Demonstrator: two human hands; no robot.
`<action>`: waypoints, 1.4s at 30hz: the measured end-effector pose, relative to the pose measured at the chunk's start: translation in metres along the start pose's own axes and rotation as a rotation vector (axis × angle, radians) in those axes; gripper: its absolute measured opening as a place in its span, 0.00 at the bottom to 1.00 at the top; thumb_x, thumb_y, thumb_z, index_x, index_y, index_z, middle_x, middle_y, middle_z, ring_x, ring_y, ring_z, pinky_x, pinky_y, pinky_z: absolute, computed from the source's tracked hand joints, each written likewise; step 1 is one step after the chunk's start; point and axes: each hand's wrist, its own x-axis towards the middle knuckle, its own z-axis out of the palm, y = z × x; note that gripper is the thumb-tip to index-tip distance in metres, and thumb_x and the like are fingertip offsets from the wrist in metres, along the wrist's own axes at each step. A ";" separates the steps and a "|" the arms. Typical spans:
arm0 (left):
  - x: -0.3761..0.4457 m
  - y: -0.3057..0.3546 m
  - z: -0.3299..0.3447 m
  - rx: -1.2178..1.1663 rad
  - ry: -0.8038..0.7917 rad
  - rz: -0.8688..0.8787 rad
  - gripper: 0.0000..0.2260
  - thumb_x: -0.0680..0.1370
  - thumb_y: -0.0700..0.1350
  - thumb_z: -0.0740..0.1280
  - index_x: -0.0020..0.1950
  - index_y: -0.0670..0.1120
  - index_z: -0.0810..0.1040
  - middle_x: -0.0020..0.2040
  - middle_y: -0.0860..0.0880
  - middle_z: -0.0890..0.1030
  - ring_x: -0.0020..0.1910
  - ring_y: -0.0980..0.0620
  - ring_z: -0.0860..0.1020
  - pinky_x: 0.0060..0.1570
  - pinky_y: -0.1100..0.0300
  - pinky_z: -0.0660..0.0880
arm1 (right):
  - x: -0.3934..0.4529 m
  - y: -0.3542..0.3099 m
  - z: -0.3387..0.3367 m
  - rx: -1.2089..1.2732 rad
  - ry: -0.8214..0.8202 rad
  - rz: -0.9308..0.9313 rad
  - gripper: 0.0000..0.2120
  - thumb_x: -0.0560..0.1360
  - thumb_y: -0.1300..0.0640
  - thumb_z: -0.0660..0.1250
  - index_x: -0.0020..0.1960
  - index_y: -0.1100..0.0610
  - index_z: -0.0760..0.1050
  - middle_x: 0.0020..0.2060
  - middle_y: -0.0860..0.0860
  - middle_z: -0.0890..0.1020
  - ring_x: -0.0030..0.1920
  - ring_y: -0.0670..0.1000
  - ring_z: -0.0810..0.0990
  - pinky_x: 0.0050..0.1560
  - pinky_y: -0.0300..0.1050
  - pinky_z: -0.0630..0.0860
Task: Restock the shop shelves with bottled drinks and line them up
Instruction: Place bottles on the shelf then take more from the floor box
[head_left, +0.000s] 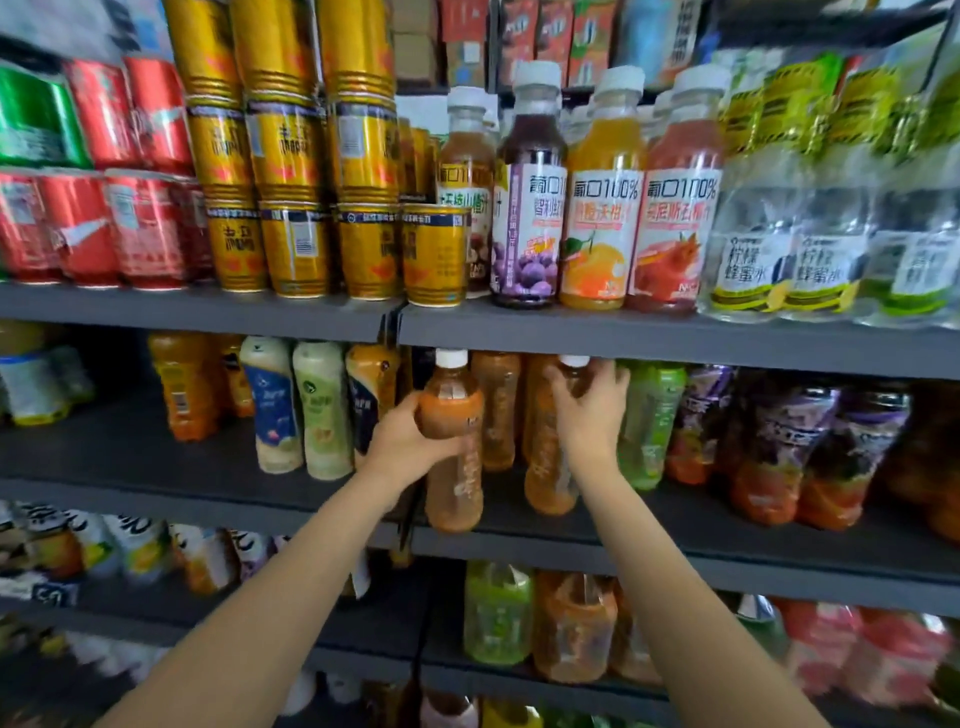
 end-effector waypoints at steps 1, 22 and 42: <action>0.004 0.002 0.003 0.007 -0.001 -0.007 0.26 0.66 0.44 0.77 0.62 0.49 0.72 0.56 0.49 0.78 0.58 0.48 0.75 0.60 0.51 0.72 | 0.002 0.006 0.004 -0.026 -0.070 0.020 0.31 0.73 0.59 0.69 0.72 0.58 0.60 0.67 0.59 0.65 0.68 0.57 0.65 0.63 0.38 0.61; 0.043 -0.032 0.073 0.230 0.185 -0.139 0.27 0.68 0.49 0.75 0.61 0.44 0.67 0.60 0.44 0.75 0.60 0.42 0.74 0.56 0.50 0.71 | 0.001 0.067 0.023 -0.410 -0.104 -0.005 0.43 0.72 0.54 0.70 0.76 0.55 0.45 0.66 0.57 0.67 0.65 0.60 0.69 0.58 0.57 0.73; 0.061 -0.047 0.048 0.432 0.155 -0.136 0.24 0.74 0.51 0.70 0.65 0.41 0.68 0.60 0.42 0.77 0.59 0.42 0.75 0.54 0.53 0.72 | 0.004 0.076 0.073 -0.780 -0.421 0.143 0.16 0.77 0.53 0.63 0.61 0.61 0.71 0.57 0.57 0.78 0.57 0.57 0.78 0.51 0.49 0.76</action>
